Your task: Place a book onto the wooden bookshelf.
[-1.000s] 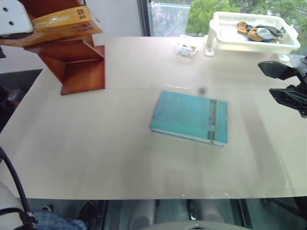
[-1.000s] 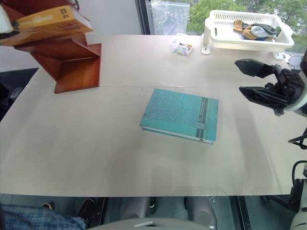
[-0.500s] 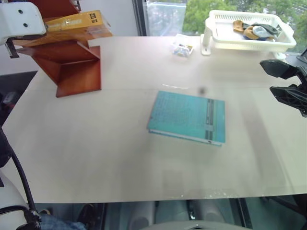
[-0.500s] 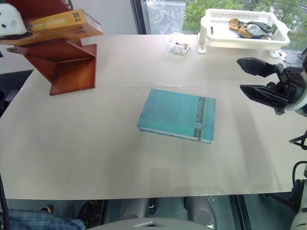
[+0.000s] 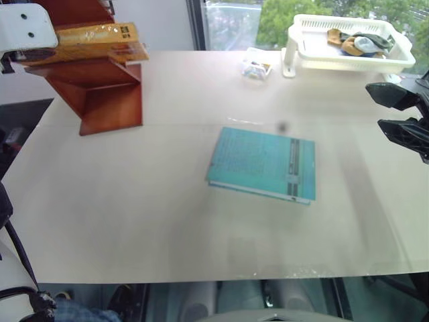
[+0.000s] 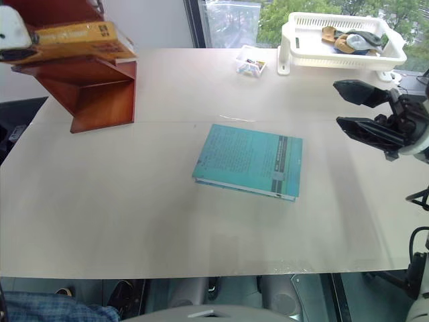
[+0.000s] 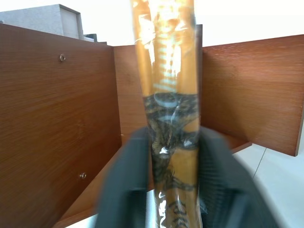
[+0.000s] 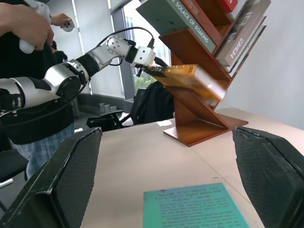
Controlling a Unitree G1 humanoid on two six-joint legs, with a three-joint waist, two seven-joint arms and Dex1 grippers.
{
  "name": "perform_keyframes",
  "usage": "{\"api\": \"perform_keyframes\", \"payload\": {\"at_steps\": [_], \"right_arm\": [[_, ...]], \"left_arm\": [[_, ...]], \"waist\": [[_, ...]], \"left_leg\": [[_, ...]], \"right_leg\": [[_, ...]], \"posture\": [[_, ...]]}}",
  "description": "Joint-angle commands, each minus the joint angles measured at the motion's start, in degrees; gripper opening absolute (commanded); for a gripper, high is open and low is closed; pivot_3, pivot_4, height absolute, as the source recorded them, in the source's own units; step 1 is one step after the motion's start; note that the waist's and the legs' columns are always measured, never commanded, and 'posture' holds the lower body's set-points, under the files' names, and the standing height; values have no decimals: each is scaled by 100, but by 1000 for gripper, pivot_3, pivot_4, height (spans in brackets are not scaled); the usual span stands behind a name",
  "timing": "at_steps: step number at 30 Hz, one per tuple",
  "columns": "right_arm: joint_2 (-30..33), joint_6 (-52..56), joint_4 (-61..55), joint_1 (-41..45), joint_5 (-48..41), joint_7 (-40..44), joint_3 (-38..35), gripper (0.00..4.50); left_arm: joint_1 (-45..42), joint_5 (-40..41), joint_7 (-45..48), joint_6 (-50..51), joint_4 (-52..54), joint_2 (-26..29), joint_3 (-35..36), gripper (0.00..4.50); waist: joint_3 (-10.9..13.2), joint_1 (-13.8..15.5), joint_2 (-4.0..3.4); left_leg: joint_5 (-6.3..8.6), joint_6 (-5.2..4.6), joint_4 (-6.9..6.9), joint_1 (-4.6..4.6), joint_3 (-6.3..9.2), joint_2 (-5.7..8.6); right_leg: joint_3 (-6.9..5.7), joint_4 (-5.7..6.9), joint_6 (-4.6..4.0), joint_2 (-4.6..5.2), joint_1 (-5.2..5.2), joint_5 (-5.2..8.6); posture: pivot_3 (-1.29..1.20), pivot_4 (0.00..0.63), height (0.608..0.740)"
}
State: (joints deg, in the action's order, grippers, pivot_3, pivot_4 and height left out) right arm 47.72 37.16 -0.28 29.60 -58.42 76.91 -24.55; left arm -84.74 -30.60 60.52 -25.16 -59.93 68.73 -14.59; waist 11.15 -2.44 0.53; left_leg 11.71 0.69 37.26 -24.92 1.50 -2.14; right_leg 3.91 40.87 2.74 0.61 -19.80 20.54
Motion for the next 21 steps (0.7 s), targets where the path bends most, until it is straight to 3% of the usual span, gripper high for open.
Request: {"api": "perform_keyframes", "payload": {"at_steps": [1, 11, 16, 21], "right_arm": [[81, -93, -211, 6, -79, -31, -230, 4500], [40, -142, -155, 34, -44, -44, -192, 4500], [75, -143, -120, 13, -45, -5, -199, 4500], [87, -104, -78, 10, -35, -8, -177, 4500]], "left_arm": [[-166, -205, -18, 116, 55, 197, -82, 3338], [32, -7, -4, 171, 212, 373, 75, 3338], [279, 996, 455, 581, 658, 255, 737, 3338], [1447, 2725, 775, 2045, 2611, -230, 1861, 3338]], "waist": [[0, 0, 0], [0, 3, 1], [3, 6, 5], [2, 16, 4]], "left_leg": [[0, 0, 0, 0, 0, 0], [0, 0, 1, 1, 2, -1], [0, 0, 4, -1, 4, -4], [0, 0, 6, 0, 10, -7]], "right_leg": [[0, 0, 0, 0, 0, 0], [-1, 2, 0, -1, 0, 0], [-3, 3, 0, 4, 1, 0], [-10, 10, 0, 7, 3, 0]], "posture": [[0, 150, 740], [0, 150, 740], [0, 150, 740], [0, 150, 740]]}}
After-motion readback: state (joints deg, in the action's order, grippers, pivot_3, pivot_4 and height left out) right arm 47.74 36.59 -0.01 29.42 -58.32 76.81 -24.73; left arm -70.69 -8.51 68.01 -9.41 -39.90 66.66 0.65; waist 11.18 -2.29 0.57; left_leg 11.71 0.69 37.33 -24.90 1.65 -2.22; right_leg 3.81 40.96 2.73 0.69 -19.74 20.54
